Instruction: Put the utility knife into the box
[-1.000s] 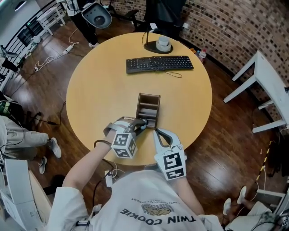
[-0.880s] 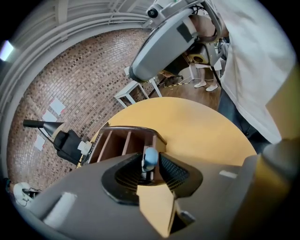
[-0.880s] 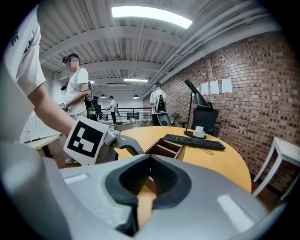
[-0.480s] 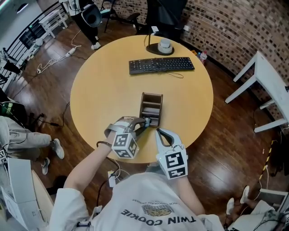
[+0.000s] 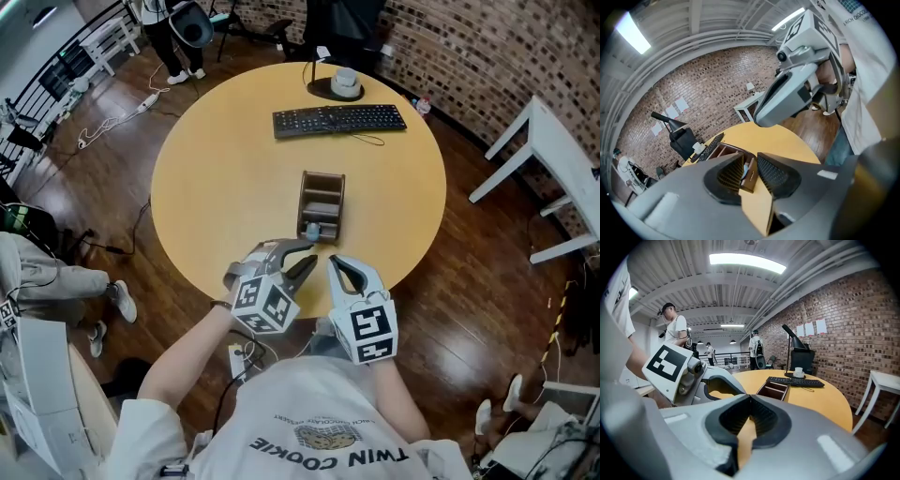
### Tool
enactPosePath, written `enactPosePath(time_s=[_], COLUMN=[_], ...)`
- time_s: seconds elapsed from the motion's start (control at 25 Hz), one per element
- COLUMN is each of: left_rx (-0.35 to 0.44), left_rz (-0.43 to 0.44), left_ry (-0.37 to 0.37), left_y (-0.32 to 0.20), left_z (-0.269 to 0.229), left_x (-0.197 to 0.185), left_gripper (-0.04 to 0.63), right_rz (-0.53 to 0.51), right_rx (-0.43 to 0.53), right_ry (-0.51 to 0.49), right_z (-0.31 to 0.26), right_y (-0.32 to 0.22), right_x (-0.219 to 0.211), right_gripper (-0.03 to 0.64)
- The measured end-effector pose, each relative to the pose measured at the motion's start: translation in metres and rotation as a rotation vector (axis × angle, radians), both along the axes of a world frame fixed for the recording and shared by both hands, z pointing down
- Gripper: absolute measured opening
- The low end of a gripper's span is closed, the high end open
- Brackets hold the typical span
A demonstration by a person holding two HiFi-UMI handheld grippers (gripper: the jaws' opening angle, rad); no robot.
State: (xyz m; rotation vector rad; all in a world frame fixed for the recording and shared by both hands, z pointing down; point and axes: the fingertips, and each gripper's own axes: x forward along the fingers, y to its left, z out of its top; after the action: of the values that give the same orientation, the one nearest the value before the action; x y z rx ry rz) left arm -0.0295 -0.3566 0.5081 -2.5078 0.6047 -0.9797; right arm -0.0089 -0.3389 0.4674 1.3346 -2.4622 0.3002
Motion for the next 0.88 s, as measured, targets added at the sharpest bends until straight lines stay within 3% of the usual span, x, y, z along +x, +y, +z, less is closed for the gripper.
enactPosePath(time_s=[0.32, 0.88], left_rx=[-0.096, -0.103], left_rz=[-0.134, -0.275], left_ry=[0.202, 0.367], left_y=[0.045, 0.136], left_z=[-0.026, -0.059], left_x=[-0.021, -0.055], left_gripper=[0.073, 0.028], right_rz=[0.012, -0.01], right_rx=[0.015, 0.068], right_ry=[-0.041, -0.097], right_z=[-0.004, -0.03], right_y=[0.04, 0.122], right_x=[-0.02, -0.057], right_gripper=[0.002, 0.002])
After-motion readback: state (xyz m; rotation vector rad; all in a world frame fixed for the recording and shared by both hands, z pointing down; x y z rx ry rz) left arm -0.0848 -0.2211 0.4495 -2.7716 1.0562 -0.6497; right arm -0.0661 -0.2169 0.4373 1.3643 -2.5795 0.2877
